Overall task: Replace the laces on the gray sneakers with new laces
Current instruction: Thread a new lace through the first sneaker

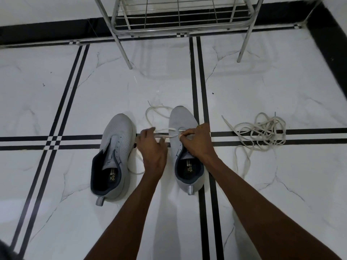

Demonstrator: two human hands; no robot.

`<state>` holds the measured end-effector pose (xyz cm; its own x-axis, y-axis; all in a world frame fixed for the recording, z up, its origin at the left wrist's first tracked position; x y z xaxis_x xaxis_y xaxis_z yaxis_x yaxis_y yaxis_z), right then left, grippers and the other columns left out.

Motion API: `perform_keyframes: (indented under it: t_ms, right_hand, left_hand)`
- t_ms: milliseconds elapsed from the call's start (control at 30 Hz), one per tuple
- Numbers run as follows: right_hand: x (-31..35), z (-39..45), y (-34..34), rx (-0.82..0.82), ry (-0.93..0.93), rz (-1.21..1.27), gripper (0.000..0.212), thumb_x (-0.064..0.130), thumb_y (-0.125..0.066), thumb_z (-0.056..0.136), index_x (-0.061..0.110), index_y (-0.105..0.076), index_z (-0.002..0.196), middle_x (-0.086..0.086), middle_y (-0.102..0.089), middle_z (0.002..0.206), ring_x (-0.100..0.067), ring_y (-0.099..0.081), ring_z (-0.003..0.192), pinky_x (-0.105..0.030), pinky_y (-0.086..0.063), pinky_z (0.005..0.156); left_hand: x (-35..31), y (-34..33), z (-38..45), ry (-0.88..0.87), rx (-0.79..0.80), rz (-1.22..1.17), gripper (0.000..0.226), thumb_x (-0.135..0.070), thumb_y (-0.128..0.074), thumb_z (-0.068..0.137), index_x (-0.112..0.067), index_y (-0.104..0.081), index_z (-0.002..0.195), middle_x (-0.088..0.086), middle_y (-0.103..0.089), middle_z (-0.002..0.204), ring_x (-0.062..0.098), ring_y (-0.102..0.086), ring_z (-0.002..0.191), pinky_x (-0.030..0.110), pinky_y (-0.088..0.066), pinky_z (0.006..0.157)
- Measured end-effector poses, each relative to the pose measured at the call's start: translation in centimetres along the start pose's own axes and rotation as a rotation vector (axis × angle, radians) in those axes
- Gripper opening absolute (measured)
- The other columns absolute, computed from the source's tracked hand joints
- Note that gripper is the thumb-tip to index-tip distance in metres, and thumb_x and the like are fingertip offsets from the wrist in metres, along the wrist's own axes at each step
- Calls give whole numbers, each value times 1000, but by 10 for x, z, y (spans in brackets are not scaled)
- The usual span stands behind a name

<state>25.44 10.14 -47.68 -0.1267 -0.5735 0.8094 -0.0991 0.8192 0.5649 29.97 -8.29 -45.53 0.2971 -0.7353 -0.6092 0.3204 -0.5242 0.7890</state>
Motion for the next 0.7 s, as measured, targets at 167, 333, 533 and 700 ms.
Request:
perform_keyframes:
  t_ms: [167, 333, 533, 700]
  right_hand:
    - [-2, 1, -2, 50, -35, -5, 9, 29, -73, 86, 20, -76, 88, -9, -59, 108, -8, -43, 102, -6, -29, 81]
    - [-3, 0, -1, 12, -61, 31, 18, 46, -65, 74, 31, -75, 74, -7, -68, 95, -14, -62, 95, -18, -48, 89]
    - [7, -1, 8, 52, -16, 99, 11, 13, -70, 83, 11, -81, 81, -1, -74, 76, -6, -67, 73, -7, -50, 69]
    - [-4, 3, 16, 42, -95, 177, 5, 13, -70, 87, 14, -73, 90, 4, -70, 86, -1, -62, 78, -7, -44, 65]
  left_hand:
    - [-39, -18, -9, -229, 118, -95, 8, -10, -66, 93, -9, -75, 94, 7, -72, 92, 22, -62, 86, 35, -48, 79]
    - [6, -7, -16, -5, 108, -129, 15, -4, -59, 93, -11, -69, 84, 2, -70, 82, 19, -62, 78, 33, -49, 74]
    - [10, -10, -9, 343, 217, -305, 49, -42, -44, 107, -11, -65, 76, -2, -63, 73, 14, -59, 74, 29, -39, 66]
    - [1, -33, 21, 616, 374, -566, 33, -50, -63, 95, -19, -69, 85, -1, -68, 91, 23, -66, 97, 35, -55, 80]
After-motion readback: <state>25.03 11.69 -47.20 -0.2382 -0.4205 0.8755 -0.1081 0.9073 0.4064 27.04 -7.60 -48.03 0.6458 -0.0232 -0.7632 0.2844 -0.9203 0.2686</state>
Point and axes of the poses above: each hand's wrist, its own z-axis towards the middle knuckle, its own y-axis out of the back of the hand, x = y × z, the point moved 7 cm from there along z, towards the middle knuckle
